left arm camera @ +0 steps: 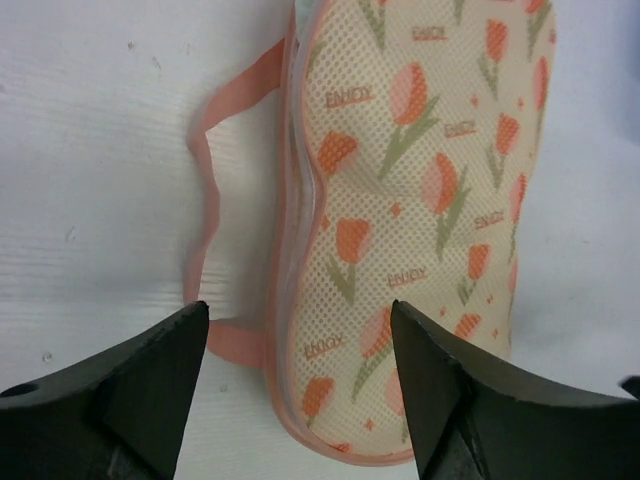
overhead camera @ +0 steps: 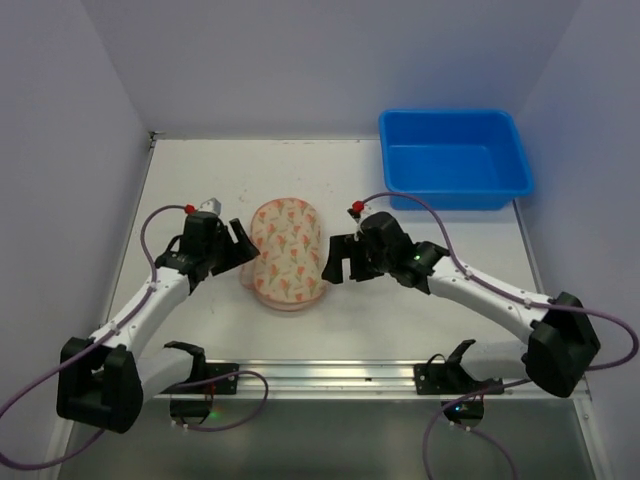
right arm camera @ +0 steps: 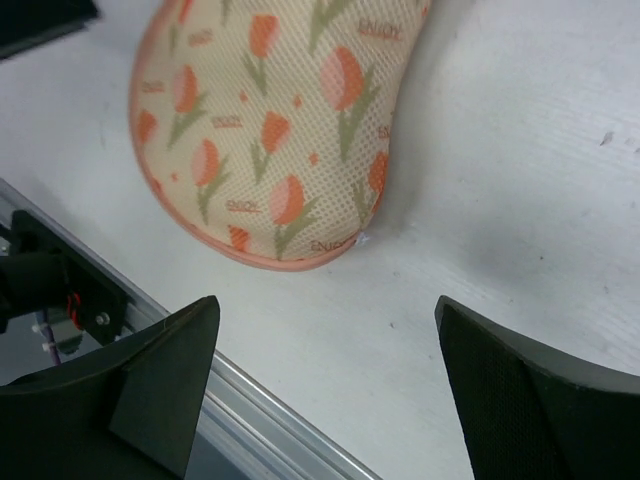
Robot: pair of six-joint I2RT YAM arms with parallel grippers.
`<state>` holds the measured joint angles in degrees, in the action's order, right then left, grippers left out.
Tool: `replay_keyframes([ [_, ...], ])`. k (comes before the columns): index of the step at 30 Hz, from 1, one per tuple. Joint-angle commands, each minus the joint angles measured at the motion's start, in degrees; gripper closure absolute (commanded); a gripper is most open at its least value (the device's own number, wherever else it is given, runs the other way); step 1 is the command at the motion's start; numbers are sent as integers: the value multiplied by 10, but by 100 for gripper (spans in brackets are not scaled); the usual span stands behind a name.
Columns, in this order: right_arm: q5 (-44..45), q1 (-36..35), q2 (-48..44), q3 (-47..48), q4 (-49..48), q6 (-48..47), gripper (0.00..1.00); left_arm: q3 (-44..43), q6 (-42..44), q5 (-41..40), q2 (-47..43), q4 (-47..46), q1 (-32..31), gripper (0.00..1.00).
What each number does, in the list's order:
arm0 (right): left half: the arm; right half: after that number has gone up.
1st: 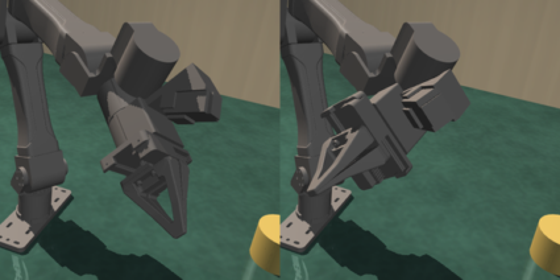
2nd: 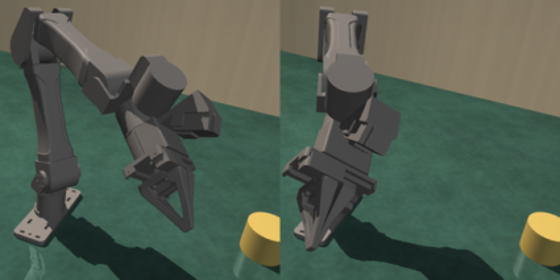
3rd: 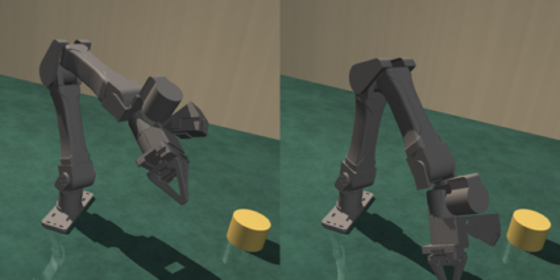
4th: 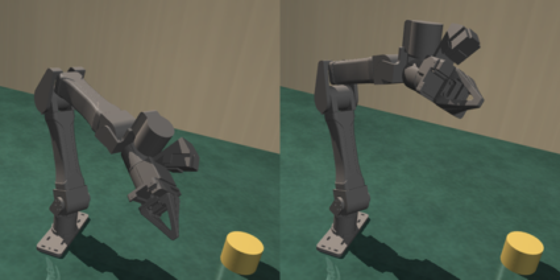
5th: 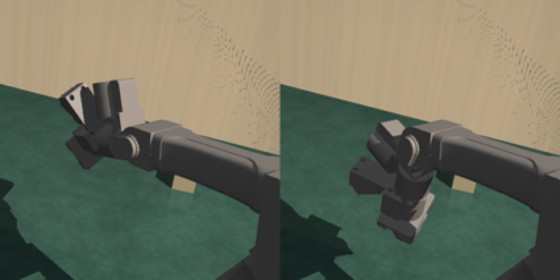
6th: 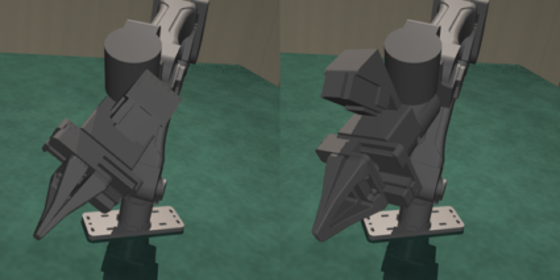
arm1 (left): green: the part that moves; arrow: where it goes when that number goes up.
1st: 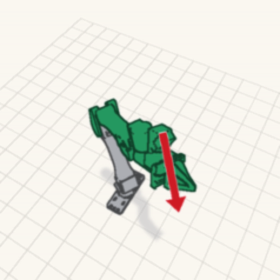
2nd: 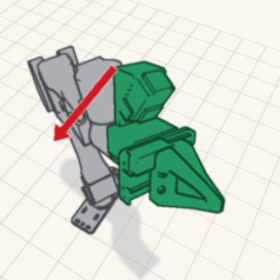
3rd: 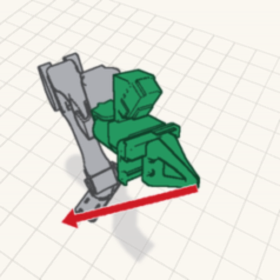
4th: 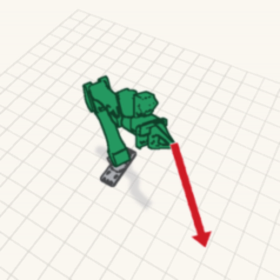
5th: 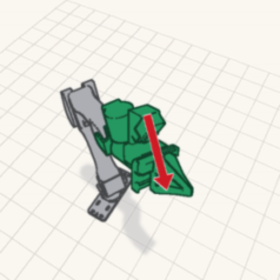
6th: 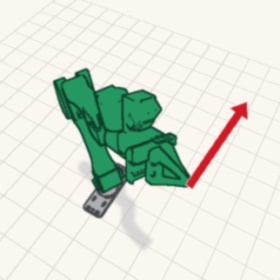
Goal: Unzip the laundry bag and remove the bra
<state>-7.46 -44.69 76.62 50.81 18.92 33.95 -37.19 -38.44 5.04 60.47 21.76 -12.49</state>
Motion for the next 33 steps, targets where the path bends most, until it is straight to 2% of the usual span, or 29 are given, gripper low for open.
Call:
replay_keyframes([
  [1,60,0,-66,11,19,-20,9,-20,15,10,60,-53,4,26],
  [5,83,0,-119,-15,18,-27,9,-46,19,22,115,-78,3,43],
  [8,90,1,-147,-30,14,-24,10,-61,22,31,144,-92,3,50],
  [16,88,1,-176,-54,0,-19,11,-67,27,36,204,-98,3,56],
  [21,95,2,-177,-61,-4,-18,11,-61,25,53,204,-98,2,60],
  [33,92,4,-182,-68,-14,-9,11,-67,25,52,180,-91,-13,98],
])
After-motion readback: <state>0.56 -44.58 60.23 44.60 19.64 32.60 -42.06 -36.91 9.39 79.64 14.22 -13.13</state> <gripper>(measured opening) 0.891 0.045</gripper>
